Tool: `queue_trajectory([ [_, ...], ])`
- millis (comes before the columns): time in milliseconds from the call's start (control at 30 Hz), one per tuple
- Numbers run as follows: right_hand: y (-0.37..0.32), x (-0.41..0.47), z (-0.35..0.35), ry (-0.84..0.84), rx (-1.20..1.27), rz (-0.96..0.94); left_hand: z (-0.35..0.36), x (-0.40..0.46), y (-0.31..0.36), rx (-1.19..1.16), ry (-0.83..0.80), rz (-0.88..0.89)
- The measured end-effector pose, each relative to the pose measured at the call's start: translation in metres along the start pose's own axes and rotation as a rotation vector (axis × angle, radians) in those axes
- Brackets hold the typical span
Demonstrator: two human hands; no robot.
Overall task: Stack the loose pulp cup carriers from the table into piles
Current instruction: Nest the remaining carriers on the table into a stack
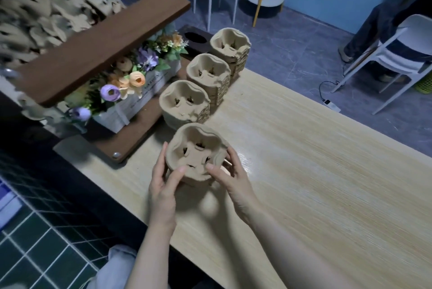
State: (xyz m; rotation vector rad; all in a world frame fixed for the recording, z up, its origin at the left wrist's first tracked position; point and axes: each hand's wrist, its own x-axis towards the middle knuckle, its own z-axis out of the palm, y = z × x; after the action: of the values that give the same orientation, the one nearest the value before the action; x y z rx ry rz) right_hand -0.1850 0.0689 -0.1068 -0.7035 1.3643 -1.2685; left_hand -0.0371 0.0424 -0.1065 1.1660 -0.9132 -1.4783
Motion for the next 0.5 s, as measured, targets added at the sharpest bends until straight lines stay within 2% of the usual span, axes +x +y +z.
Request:
queue_trajectory([
  [200,0.006,0.019,0.057,-0.125,0.037,0.049,-0.050,0.025,0.015,-0.014,0.143,-0.040],
  [500,0.010,0.041,0.091,-0.131,0.004,0.073,-0.077,0.059,0.029,0.035,0.127,-0.078],
])
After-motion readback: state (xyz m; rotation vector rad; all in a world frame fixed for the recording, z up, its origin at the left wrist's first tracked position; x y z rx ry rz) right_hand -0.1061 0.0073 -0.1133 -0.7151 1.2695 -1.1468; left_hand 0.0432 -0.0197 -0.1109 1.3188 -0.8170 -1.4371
